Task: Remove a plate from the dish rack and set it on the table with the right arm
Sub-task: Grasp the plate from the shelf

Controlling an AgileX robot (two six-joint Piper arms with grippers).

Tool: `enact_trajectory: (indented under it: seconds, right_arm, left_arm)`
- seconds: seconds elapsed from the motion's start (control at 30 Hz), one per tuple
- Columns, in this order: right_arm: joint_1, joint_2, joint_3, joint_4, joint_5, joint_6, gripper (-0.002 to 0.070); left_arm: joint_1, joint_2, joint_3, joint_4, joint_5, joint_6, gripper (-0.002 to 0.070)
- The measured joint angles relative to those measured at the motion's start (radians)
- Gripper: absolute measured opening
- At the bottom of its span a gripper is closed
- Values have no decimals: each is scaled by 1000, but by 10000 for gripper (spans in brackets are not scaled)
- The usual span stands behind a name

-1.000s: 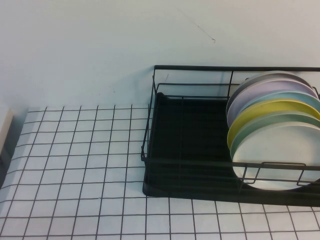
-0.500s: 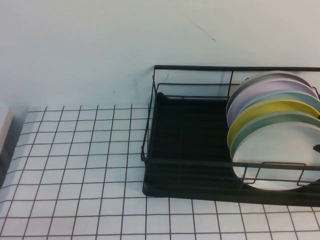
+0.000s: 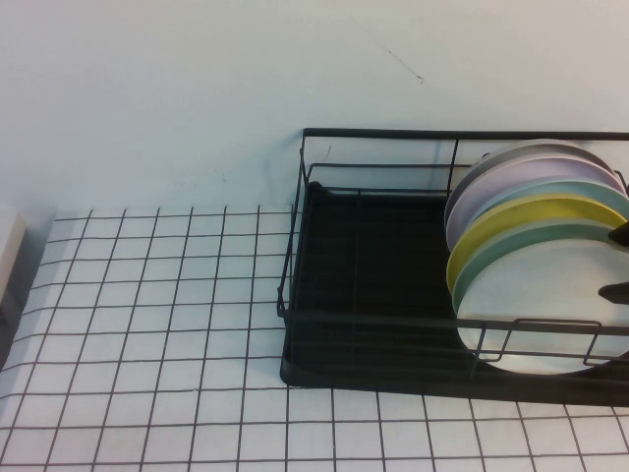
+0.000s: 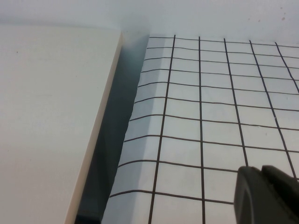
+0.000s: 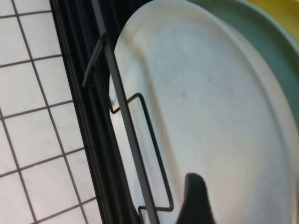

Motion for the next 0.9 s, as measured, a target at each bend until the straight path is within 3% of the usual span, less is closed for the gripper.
enact_trajectory:
  seconds: [0.43,0.53,0.7,0.9]
  right_arm:
    - [0,84,0,134,-23,-89,449]
    - [0,116,0,150,-35,-104,378]
    - [0,111,-9,150,-50,-122,127]
    - [1,29,-39,137,-7,-99,126]
  left_arm:
    - [0,0,0,0,0,0,-3]
    - [0,0,0,0,0,0,-3]
    - [0,0,0,0,0,0,-3]
    - [0,0,0,0,0,-2,-3]
